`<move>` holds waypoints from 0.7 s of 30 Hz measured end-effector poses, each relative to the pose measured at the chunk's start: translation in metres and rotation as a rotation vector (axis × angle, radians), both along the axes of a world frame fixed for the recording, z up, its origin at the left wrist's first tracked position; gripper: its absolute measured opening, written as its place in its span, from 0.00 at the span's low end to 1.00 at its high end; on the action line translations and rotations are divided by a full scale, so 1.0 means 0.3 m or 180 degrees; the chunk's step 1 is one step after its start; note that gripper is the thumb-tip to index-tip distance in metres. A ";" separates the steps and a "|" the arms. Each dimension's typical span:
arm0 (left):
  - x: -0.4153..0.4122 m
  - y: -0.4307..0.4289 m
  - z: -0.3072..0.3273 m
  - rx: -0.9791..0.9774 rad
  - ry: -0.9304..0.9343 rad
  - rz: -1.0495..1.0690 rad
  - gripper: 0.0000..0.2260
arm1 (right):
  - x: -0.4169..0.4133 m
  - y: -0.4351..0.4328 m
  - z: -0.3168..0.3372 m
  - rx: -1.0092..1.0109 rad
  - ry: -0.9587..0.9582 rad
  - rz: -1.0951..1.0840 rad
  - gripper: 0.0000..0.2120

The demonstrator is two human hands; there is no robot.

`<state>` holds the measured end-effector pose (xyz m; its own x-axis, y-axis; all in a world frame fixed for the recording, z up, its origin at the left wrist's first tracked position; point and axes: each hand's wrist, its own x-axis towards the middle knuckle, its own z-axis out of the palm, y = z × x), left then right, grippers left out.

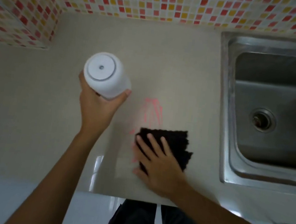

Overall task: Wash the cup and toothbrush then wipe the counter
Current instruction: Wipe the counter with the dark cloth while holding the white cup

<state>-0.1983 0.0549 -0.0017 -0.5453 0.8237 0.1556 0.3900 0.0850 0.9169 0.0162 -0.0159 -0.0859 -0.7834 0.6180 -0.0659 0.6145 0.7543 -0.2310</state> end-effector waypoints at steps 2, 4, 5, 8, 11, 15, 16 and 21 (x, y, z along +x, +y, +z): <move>-0.026 -0.015 0.002 0.0079 -0.0006 0.0096 0.40 | -0.109 0.066 -0.020 0.0109 0.0007 0.0336 0.27; -0.041 -0.022 -0.003 0.0158 -0.0029 0.0149 0.40 | -0.201 0.241 -0.038 0.0317 -0.0081 0.0285 0.26; -0.049 -0.026 -0.007 0.0184 -0.0049 0.0158 0.40 | -0.227 0.345 -0.035 0.0372 -0.0137 0.0051 0.26; -0.083 -0.050 -0.008 0.0162 0.0040 0.0118 0.40 | -0.188 0.586 -0.023 0.0212 -0.0191 -0.1123 0.31; -0.144 -0.078 0.006 0.0115 0.0164 0.0110 0.41 | -0.085 0.497 -0.025 0.0225 -0.0056 -0.1704 0.32; -0.207 -0.082 0.017 0.0168 0.0200 0.0146 0.41 | -0.082 0.009 -0.013 0.0119 -0.0133 -0.0928 0.30; -0.209 -0.075 0.016 0.0167 0.0182 0.0138 0.41 | -0.113 -0.057 -0.005 0.0048 -0.0118 -0.0620 0.29; -0.206 -0.046 0.005 0.0178 0.0285 0.0044 0.42 | -0.344 0.281 -0.030 0.0322 0.0164 -0.0271 0.26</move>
